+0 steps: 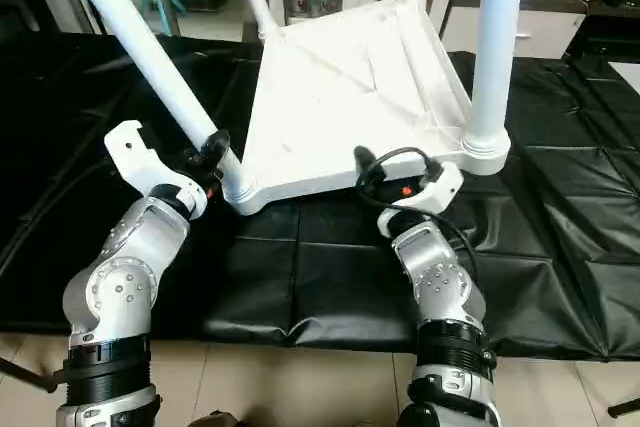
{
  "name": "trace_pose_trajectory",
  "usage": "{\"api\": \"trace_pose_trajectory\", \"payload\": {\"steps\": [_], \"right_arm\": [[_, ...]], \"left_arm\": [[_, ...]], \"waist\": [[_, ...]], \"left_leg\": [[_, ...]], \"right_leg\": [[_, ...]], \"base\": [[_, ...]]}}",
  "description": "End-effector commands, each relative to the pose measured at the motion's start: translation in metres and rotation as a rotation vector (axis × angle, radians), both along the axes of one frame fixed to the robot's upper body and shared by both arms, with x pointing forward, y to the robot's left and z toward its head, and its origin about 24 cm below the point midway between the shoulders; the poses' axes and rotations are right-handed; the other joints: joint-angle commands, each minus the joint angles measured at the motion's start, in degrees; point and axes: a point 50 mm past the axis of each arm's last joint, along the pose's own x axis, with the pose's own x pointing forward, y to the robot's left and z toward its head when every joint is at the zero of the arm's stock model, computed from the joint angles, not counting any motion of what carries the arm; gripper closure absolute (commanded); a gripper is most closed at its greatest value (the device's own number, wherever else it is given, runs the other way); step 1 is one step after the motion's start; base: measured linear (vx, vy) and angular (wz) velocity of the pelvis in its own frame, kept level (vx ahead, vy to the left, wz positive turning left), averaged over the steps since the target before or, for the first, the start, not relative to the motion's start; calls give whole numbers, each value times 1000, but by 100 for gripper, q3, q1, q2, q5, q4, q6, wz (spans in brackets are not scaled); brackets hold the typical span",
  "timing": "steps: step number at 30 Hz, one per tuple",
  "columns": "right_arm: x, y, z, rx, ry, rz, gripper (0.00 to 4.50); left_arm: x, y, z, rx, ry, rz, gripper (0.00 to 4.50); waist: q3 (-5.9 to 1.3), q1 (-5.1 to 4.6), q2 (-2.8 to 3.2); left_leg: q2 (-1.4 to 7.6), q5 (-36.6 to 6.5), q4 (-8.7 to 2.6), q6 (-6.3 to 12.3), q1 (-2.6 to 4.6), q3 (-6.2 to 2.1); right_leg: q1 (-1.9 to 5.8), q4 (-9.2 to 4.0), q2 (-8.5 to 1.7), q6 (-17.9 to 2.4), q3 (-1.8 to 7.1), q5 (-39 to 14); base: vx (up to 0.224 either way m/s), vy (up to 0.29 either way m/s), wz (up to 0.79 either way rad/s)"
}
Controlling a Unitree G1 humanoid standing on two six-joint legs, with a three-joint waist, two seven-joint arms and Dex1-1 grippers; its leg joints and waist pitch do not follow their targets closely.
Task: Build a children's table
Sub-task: Flip table
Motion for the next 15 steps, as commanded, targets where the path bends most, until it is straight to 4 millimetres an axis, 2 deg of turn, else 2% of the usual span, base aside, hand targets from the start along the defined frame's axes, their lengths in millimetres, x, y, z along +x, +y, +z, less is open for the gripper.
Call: {"api": "trace_pose_trajectory", "payload": {"steps": [1,2,6,7,15], "right_arm": [[7,1,9,-15,-39,-9,17],[7,1,10,-3,-43,-16,17],[9,2,11,11,-54,-20,47],[9,2,11,11,-57,-24,64],[12,1,11,17,-69,-33,128]], "left_arm": [[-2,-11,-5,-107,24,-46,230],[-2,-10,-5,-107,24,-44,230],[-2,-9,-5,-106,25,-37,230],[-3,-8,-5,-105,26,-34,230],[-3,-6,-5,-104,29,-26,230]], "waist": [[-418,22,-106],[-421,29,-122],[-421,65,-120],[-423,76,-125],[-432,83,-128]], "left_leg": [[512,548,-398,876,85,-145],[513,542,-396,879,87,-141],[516,531,-393,885,95,-122],[516,541,-391,878,98,-106],[515,603,-382,886,88,-98]], "right_leg": [[273,-266,-445,-1624,213,95],[275,-264,-451,-1616,214,83],[264,-265,-447,-1577,216,13],[262,-264,-444,-1569,216,13],[264,-246,-440,-1556,215,73]], "base": [[0,0,0],[0,0,0],[0,0,0],[0,0,0],[0,0,0]]}}
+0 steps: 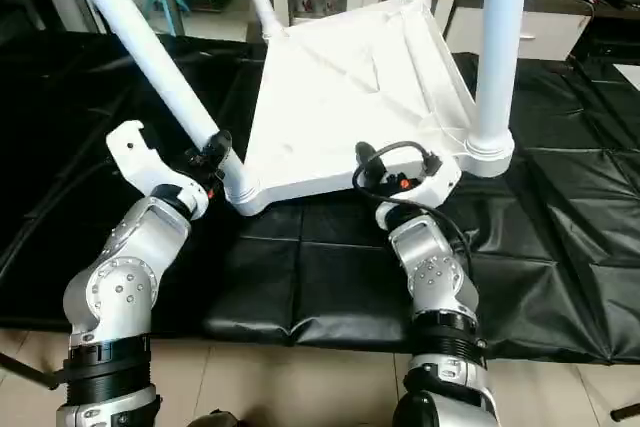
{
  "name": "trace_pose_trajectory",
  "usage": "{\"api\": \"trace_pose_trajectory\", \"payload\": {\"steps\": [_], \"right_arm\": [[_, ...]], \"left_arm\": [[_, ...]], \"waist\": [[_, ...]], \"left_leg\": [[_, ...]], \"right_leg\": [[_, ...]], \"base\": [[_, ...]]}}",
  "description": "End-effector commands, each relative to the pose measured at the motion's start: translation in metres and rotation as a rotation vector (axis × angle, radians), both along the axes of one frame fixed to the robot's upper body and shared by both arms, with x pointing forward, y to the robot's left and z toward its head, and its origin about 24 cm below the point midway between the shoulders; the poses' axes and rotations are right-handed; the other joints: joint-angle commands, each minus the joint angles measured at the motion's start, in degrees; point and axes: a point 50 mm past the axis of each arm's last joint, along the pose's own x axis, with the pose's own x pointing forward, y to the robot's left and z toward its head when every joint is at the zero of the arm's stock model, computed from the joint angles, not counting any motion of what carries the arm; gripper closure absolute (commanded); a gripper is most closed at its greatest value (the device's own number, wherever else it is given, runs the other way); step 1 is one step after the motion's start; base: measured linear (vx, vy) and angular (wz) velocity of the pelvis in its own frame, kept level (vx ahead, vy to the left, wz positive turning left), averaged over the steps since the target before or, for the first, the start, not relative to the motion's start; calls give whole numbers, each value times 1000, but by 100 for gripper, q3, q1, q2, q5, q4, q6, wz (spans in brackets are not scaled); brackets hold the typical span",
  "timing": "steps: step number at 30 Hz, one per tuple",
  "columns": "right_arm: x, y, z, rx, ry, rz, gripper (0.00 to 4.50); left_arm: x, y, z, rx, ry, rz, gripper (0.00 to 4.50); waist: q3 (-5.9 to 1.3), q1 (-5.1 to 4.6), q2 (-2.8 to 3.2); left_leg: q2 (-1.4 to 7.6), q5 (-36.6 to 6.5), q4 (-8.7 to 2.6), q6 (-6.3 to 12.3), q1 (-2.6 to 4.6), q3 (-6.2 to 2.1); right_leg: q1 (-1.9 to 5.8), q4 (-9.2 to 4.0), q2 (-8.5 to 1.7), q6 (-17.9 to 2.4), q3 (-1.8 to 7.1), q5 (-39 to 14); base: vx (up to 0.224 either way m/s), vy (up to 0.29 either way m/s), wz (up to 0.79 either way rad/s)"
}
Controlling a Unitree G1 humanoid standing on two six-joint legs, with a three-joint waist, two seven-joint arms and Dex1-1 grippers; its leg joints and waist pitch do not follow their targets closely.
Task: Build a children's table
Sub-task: Flip table
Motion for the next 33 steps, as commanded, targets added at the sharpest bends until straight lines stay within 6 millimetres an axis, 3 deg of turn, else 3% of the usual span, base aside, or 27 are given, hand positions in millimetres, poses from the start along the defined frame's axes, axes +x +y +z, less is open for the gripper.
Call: {"api": "trace_pose_trajectory", "payload": {"steps": [1,8,18,21,23,27,31,32,33], "right_arm": [[4,1,6,10,-28,-2,135],[6,1,6,6,-36,-11,201],[6,-2,7,-23,-48,-28,214],[5,-10,14,-160,-86,-61,215],[2,-21,31,-290,-145,-104,215],[-2,-30,44,-350,-184,-144,215],[-7,-43,72,-404,-256,-225,215],[-8,-43,76,-421,-273,-236,215],[-8,-43,79,-428,-282,-241,215]], "left_arm": [[-2,-6,-5,-103,27,-22,230],[-1,-6,-5,-101,28,-24,230],[-1,-7,-5,-99,30,-29,230],[-2,-7,-6,-94,33,-28,230],[-2,-4,-7,-61,41,-3,230],[-2,-1,-10,-19,57,15,232],[-2,1,-13,-32,77,16,233],[-3,1,-13,-44,73,5,189],[-3,1,-13,-47,74,0,189]], "waist": [[-433,19,-121],[-441,17,-96],[-450,18,-79],[-445,20,-94],[-445,39,-99],[-443,61,-91],[-446,120,-73],[-449,120,-58],[-449,117,-69]], "left_leg": [[481,602,-387,887,86,-152],[482,614,-376,901,87,-155],[484,604,-374,868,92,-158],[484,574,-376,844,94,-151],[479,652,-370,850,94,-156],[481,600,-373,833,121,-150],[474,486,-389,664,135,-138],[473,486,-390,649,133,-137],[470,463,-394,619,128,-134]], "right_leg": [[272,-259,-442,-1555,211,66],[268,-248,-434,-1598,205,105],[273,-240,-428,-1613,201,200],[270,-248,-433,-1611,202,150],[273,-242,-426,-1556,209,182],[243,-261,-406,-1452,205,35],[228,-264,-388,-1319,210,19],[223,-259,-384,-1319,207,44],[229,-259,-381,-1302,202,62]], "base": [[0,0,0],[0,0,0],[0,0,0],[0,0,0],[0,0,0],[0,0,0],[0,0,0],[0,0,0],[0,0,0]]}}
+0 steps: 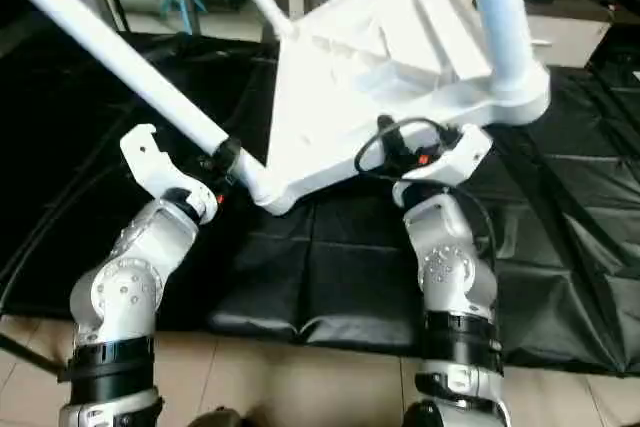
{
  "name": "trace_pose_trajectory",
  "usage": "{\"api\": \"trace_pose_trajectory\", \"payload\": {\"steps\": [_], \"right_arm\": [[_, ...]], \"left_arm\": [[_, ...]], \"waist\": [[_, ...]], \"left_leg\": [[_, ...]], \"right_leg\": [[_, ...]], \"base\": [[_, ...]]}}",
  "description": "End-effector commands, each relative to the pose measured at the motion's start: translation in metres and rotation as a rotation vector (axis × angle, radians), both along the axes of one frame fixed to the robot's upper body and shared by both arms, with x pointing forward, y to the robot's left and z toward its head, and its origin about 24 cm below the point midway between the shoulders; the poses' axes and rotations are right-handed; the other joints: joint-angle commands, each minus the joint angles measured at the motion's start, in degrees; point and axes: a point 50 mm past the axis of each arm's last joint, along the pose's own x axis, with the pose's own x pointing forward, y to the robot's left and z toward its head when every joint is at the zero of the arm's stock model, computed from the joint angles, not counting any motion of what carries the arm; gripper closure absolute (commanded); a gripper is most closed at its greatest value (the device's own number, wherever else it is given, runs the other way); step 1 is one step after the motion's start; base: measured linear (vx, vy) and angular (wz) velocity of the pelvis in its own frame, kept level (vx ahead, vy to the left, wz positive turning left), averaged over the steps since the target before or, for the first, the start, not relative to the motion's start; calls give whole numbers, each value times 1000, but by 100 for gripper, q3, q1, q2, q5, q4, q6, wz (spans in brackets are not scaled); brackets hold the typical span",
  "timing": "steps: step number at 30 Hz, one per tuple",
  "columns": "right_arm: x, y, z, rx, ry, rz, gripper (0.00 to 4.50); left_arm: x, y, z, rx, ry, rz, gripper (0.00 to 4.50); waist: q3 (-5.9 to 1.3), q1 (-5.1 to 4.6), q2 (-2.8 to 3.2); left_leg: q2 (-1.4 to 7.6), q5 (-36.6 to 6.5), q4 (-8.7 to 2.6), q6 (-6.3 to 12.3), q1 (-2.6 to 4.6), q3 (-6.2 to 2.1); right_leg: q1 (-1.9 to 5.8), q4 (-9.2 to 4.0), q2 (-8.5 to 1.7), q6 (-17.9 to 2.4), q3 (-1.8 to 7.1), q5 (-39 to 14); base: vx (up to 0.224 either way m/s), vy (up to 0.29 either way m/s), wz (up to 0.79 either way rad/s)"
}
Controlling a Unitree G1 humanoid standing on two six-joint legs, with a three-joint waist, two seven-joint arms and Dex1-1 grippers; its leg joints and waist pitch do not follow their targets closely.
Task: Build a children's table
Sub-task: Flip table
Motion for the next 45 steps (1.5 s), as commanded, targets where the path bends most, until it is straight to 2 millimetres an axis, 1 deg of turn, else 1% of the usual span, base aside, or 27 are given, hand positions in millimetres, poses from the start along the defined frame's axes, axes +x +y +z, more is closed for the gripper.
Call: {"api": "trace_pose_trajectory", "payload": {"steps": [1,3,6,7,9,10,11,12,14,15,16,17,19,23,25,26,27,28,34,37,38,39,40,41,42,44,45], "right_arm": [[-6,-27,31,-176,-129,-113,215],[-8,-27,37,-189,-145,-128,215],[-11,-30,47,-213,-165,-165,215],[-12,-32,50,-224,-168,-180,215],[-12,-34,53,-241,-173,-191,216],[-14,-37,58,-279,-182,-217,217],[-16,-42,63,-319,-184,-251,217],[-17,-44,65,-343,-185,-273,217],[-19,-46,69,-364,-189,-293,217],[-20,-49,72,-399,-193,-316,217],[-22,-51,75,-432,-195,-333,217],[-23,-54,80,-461,-211,-358,218],[-25,-57,84,-472,-216,-382,218],[-25,-61,86,-497,-202,-398,226],[-24,-64,86,-505,-193,-416,228],[-24,-66,86,-508,-188,-430,228],[-24,-67,86,-510,-185,-441,228],[-24,-69,87,-518,-179,-458,229],[-27,-86,90,-581,-140,-553,232],[-28,-94,95,-571,-138,-583,232],[-29,-95,97,-556,-146,-586,233],[-29,-97,99,-555,-153,-588,234],[-29,-97,100,-554,-157,-589,236],[-29,-98,101,-544,-161,-592,240],[-29,-98,101,-535,-161,-596,247],[-29,-100,102,-530,-160,-604,265],[-29,-100,103,-528,-162,-608,274]], "left_arm": [[-2,10,-6,-14,34,58,179],[-2,12,-7,1,39,78,169],[-1,18,-11,28,68,126,135],[-1,21,-12,37,74,140,131],[-1,25,-13,45,80,160,130],[-2,32,-15,66,88,198,130],[-3,39,-17,79,99,232,130],[-3,43,-19,87,106,252,130],[-5,48,-21,95,114,270,130],[-7,53,-23,110,127,289,130],[-8,57,-25,123,136,306,130],[-13,67,-31,145,162,349,130],[-17,76,-36,167,183,386,130],[-21,84,-39,162,193,418,130],[-21,86,-39,144,195,435,130],[-22,87,-40,132,195,445,130],[-22,88,-40,125,195,451,130],[-22,90,-41,119,202,465,130],[-26,104,-46,119,225,534,130],[-25,107,-44,72,195,546,130],[-23,104,-39,16,160,521,130],[-21,101,-35,-29,127,491,110],[-19,96,-30,-86,89,456,98],[-18,93,-27,-142,70,439,90],[-16,91,-24,-191,59,436,87],[-14,90,-21,-248,46,438,65],[-14,91,-21,-267,43,452,53]], "waist": [[-446,-38,-75],[-451,-39,-86],[-458,-40,-95],[-452,-41,-119],[-446,-44,-105],[-441,-57,-167],[-443,-46,-147],[-439,-52,-128],[-437,-58,-129],[-438,-50,-104],[-437,-55,-96],[-436,-59,-108],[-441,-59,-114],[-433,-63,-95],[-425,-87,-123],[-423,-92,-137],[-423,-95,-131],[-419,-105,-152],[-416,-106,-141],[-415,-107,-131],[-412,-111,-139],[-412,-113,-137],[-423,-121,-131],[-436,-110,-121],[-449,-102,-117],[-457,-84,-98],[-446,-84,-115]], "left_leg": [[466,432,-407,583,140,-164],[460,529,-401,595,125,-168],[452,587,-385,649,112,-166],[450,539,-390,652,111,-161],[450,477,-395,638,112,-161],[458,409,-404,618,114,-155],[458,408,-407,597,113,-164],[454,426,-404,571,124,-161],[451,383,-406,548,122,-159],[451,372,-407,514,122,-165],[445,382,-406,497,120,-166],[445,365,-404,479,122,-163],[441,356,-404,458,108,-164],[455,105,-432,364,131,-163],[457,-41,-455,253,127,-166],[457,-62,-459,235,127,-165],[453,-87,-460,205,126,-164],[448,-125,-462,186,123,-158],[439,-259,-468,123,129,-154],[439,-330,-471,75,140,-158],[429,-378,-467,52,145,-146],[422,-408,-471,35,132,-148],[427,-422,-474,-40,143,-151],[422,-379,-461,-55,174,-139],[407,-224,-443,-23,168,-131],[411,-133,-436,43,167,-127],[409,-136,-442,90,132,-132]], "right_leg": [[235,-264,-351,-1281,211,92],[249,-256,-354,-1240,209,198],[260,-246,-359,-1221,211,293],[260,-262,-359,-1201,212,228],[256,-268,-360,-1187,214,113],[261,-284,-357,-1170,212,27],[267,-269,-361,-1170,210,8],[246,-274,-342,-1141,211,5],[245,-286,-342,-1095,211,-24],[250,-282,-350,-1070,214,-25],[248,-284,-337,-1052,211,-11],[249,-285,-336,-1030,217,17],[260,-280,-334,-1007,217,72],[242,-302,-330,-1004,218,-112],[255,-313,-328,-980,214,-156],[255,-317,-330,-971,215,-161],[255,-316,-334,-962,218,-151],[258,-324,-331,-949,221,-159],[247,-349,-324,-863,224,-337],[249,-357,-314,-833,219,-368],[237,-368,-311,-813,223,-387],[252,-359,-325,-826,226,-425],[242,-360,-309,-829,216,-420],[220,-350,-290,-827,214,-323],[218,-318,-268,-842,212,-52],[207,-316,-257,-845,199,106],[223,-317,-271,-864,196,107]], "base": [[0,0,0],[0,0,0],[0,0,0],[0,0,0],[0,0,0],[0,0,0],[0,0,0],[0,0,0],[0,0,0],[0,0,0],[0,0,0],[0,0,0],[0,0,0],[0,0,0],[0,0,0],[0,0,0],[0,0,0],[0,0,0],[0,0,0],[0,0,0],[0,0,0],[0,0,0],[0,0,0],[0,0,0],[0,0,0],[0,0,0],[0,0,0]]}}
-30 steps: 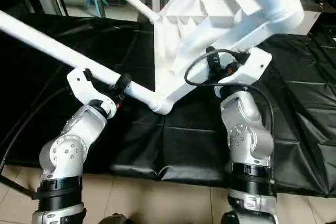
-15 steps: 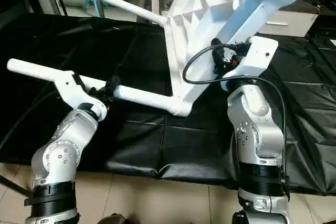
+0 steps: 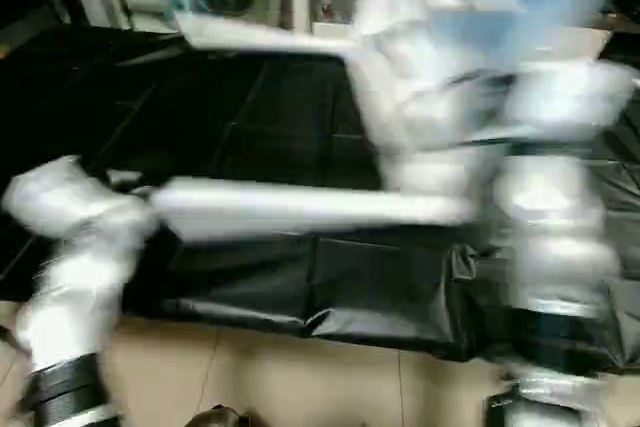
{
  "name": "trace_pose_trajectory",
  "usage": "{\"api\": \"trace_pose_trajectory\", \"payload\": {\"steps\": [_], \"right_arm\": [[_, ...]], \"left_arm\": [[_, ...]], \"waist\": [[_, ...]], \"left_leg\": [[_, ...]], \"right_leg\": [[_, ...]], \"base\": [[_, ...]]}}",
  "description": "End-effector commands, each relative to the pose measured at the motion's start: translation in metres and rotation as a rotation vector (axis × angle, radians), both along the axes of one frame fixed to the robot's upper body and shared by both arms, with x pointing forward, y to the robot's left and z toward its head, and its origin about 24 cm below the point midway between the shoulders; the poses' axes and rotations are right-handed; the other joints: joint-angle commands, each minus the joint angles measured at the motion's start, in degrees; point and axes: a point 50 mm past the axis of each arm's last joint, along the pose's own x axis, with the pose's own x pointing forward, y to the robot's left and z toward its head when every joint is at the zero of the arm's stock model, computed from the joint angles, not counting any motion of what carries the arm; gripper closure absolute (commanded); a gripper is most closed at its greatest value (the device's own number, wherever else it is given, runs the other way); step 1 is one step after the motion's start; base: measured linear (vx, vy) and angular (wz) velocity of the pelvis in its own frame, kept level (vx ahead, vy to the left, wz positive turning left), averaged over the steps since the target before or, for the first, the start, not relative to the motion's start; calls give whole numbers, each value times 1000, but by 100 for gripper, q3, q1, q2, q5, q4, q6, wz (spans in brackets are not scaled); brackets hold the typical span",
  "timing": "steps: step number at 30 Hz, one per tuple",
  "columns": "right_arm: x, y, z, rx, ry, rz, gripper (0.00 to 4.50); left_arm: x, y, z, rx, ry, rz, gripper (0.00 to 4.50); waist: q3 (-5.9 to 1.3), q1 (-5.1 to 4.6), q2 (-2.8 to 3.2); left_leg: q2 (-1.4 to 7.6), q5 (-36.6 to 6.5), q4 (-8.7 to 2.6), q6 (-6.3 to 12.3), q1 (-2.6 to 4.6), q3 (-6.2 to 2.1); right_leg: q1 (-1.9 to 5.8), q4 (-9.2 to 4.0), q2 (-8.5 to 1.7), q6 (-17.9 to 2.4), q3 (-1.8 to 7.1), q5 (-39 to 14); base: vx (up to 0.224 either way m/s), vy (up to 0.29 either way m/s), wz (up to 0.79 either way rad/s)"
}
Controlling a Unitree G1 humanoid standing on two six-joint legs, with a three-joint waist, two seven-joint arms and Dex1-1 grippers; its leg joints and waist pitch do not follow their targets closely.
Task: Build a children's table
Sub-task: Flip table
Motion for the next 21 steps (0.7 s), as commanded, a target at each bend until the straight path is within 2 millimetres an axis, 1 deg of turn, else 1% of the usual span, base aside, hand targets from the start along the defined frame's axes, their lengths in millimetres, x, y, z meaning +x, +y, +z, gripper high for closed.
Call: {"api": "trace_pose_trajectory", "payload": {"steps": [1,2,3,4,5,6,7,8,9,10,11,12,13,14,15,16,17,18,19,20,21], "right_arm": [[-1,4,24,-24,-110,8,287],[-2,4,24,-24,-109,7,287],[-2,4,24,-24,-109,7,295],[-2,4,24,-28,-108,2,307],[-2,3,24,-31,-107,-1,307],[-3,3,24,-33,-105,-10,313],[-3,2,24,-32,-101,-23,319],[-3,2,24,-38,-92,-36,324],[-3,2,23,-42,-85,-47,328],[-3,2,22,-44,-82,-54,332],[-3,3,21,-34,-77,-58,338],[-3,5,18,-34,-65,-61,338],[-3,12,12,-43,-42,-57,347],[-2,13,11,-47,-35,-54,351],[-2,15,8,-40,-26,-53,351],[-2,15,6,-35,-20,-53,355],[-1,18,4,-27,-13,-44,362],[0,19,3,-24,-10,-41,362],[1,22,1,-15,-1,-34,364],[2,24,0,-11,4,-28,367],[3,25,0,-14,13,-32,369]], "left_arm": [[7,-11,7,-80,-35,-20,41],[7,-11,6,-80,-31,-21,41],[7,-11,6,-75,-29,-22,39],[7,-10,6,-59,-28,-24,38],[6,-9,6,-52,-29,-24,38],[6,-8,7,-44,-30,-24,38],[6,-8,7,-7,-25,-38,38],[7,-8,9,83,-9,-74,38],[7,-10,10,153,0,-109,38],[7,-11,10,196,5,-132,38],[7,-16,13,270,1,-190,38],[7,-24,16,370,-14,-291,38],[2,-46,23,568,-65,-532,38],[0,-52,23,610,-77,-596,38],[-5,-59,24,636,-93,-684,38],[-8,-63,24,644,-100,-735,38],[-16,-73,23,688,-109,-871,38],[-20,-77,23,706,-115,-931,38],[-33,-88,18,750,-129,-1103,38],[-39,-92,17,765,-135,-1175,38],[-42,-99,18,755,-164,-1227,38]], "waist": [[-442,-96,-75],[-437,-107,-74],[-423,-149,-84],[-404,-207,-95],[-409,-224,-94],[-401,-271,-102],[-405,-314,-101],[-405,-330,-118],[-413,-351,-98],[-415,-373,-101],[-419,-375,-99],[-424,-358,-88],[-425,-354,-73],[-427,-334,-57],[-426,-352,-57],[-414,-348,-45],[-406,-354,-45],[-400,-345,-38],[-392,-352,-46],[-385,-386,-39],[-376,-413,-65]], "left_leg": [[406,-283,-454,120,148,-160],[410,-351,-464,124,139,-167],[411,-541,-474,119,152,-157],[409,-692,-489,101,121,-169],[408,-733,-491,86,120,-174],[406,-823,-492,47,131,-168],[398,-826,-490,27,127,-172],[397,-815,-490,42,122,-171],[396,-736,-485,62,116,-180],[403,-675,-485,66,126,-180],[403,-654,-479,67,136,-176],[409,-552,-480,116,133,-187],[417,-470,-483,127,159,-180],[425,-432,-491,131,169,-192],[426,-390,-492,105,189,-172],[431,-436,-504,35,194,-166],[424,-484,-510,3,186,-156],[414,-571,-518,-53,168,-160],[410,-702,-541,-98,168,-166],[408,-789,-549,-138,171,-156],[402,-939,-552,-213,200,-138]], "right_leg": [[259,-276,-270,-956,194,-101],[268,-287,-283,-945,189,-206],[250,-328,-290,-912,191,-469],[270,-360,-304,-858,190,-730],[272,-366,-306,-824,187,-832],[249,-390,-300,-772,191,-986],[252,-393,-292,-740,188,-1030],[248,-405,-285,-706,188,-1042],[250,-382,-285,-660,188,-1008],[234,-385,-275,-632,185,-989],[231,-373,-276,-650,186,-950],[225,-355,-284,-634,189,-885],[199,-339,-279,-675,186,-825],[187,-327,-281,-665,184,-838],[169,-299,-258,-740,181,-741],[185,-288,-271,-835,184,-671],[187,-293,-266,-865,187,-670],[200,-282,-280,-873,194,-722],[202,-286,-291,-830,200,-900],[193,-287,-275,-826,204,-973],[178,-313,-265,-806,212,-1089]], "base": [[0,0,0],[0,0,0],[0,0,0],[0,0,0],[0,0,0],[0,0,0],[0,0,0],[0,0,0],[0,0,0],[0,0,0],[0,0,0],[0,0,0],[0,0,0],[0,0,0],[0,0,0],[0,0,0],[0,0,0],[0,0,0],[0,0,0],[0,0,0],[0,0,0]]}}
